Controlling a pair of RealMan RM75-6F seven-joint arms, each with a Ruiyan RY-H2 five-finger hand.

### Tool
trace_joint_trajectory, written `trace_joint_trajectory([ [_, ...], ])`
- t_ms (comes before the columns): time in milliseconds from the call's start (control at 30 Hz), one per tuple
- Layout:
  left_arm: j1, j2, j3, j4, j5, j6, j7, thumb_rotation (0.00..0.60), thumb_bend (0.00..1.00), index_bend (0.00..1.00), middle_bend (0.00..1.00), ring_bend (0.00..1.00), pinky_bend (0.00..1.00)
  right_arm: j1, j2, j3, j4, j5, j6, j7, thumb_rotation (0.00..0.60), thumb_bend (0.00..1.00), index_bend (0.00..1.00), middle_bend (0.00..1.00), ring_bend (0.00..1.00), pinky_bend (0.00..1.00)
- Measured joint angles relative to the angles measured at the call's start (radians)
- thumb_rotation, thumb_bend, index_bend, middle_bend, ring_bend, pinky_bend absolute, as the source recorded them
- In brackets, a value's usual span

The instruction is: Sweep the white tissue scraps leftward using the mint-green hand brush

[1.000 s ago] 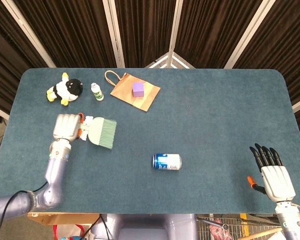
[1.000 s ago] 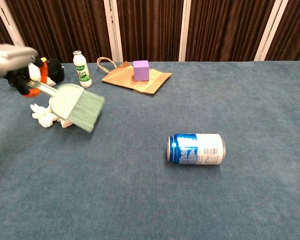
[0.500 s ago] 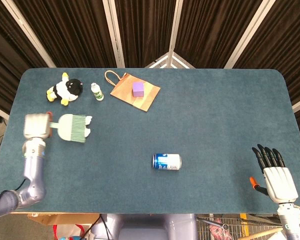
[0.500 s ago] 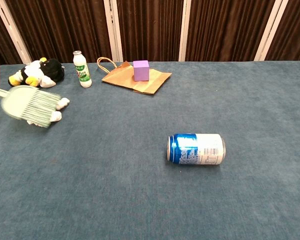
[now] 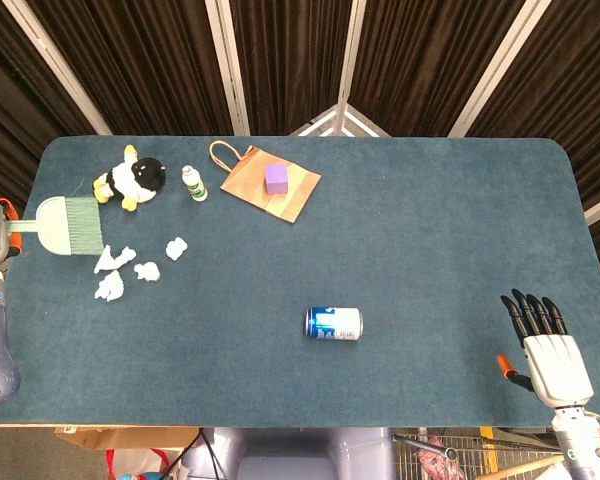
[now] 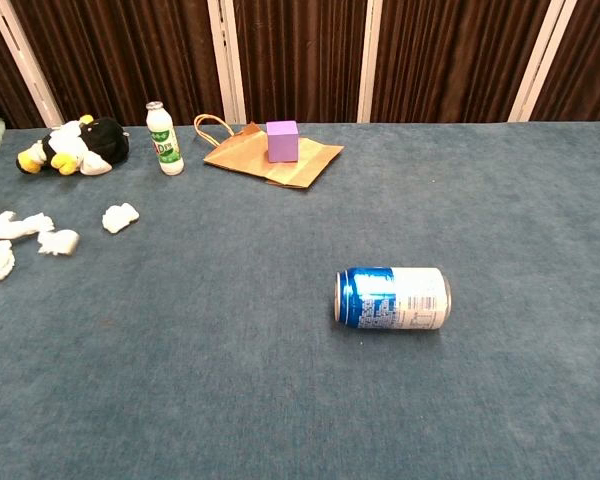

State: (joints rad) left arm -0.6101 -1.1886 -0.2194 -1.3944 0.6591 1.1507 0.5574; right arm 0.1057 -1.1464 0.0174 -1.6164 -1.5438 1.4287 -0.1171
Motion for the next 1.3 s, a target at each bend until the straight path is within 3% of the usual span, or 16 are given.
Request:
trace_joint_trajectory([
  [233,-0.015,-0.047,-0.005,-0.07,0.028,0.008,0.018,0.6,0.69,0.79,1.0,1.0,1.0,0.003,0.0,0.001,0.001,0.0,-0.005,0.004,0.6,0.32,0.0,0.0,0.0,0.0],
  [700,-0.085,-0.346,0.036,-0.014,0.014,0.051,0.178,0.6,0.69,0.79,1.0,1.0,1.0,-0.003,0.007,0.0,0.003,0.001,0.003,0.018,0.6,0.32,0.0,0.0,0.0,0.0],
  [833,-0.071,-0.327,0.057,0.013,0.022,0.06,0.193,0.6,0.69,0.79,1.0,1.0,1.0,-0.008,0.013,-0.001,0.001,0.001,0.01,0.023,0.6,0.32,0.0,0.0,0.0,0.0],
  [1067,-0.023,-0.212,0.06,0.02,0.017,0.048,0.161,0.6,0.69,0.79,1.0,1.0,1.0,-0.011,0.013,-0.002,-0.004,0.0,0.014,0.012,0.6,0.32,0.0,0.0,0.0,0.0],
  [1300,0.031,-0.096,0.026,-0.015,0.064,0.047,-0.004,0.6,0.69,0.79,1.0,1.0,1.0,-0.011,0.009,-0.002,-0.006,-0.003,0.013,-0.002,0.6,0.32,0.0,0.0,0.0,0.0],
])
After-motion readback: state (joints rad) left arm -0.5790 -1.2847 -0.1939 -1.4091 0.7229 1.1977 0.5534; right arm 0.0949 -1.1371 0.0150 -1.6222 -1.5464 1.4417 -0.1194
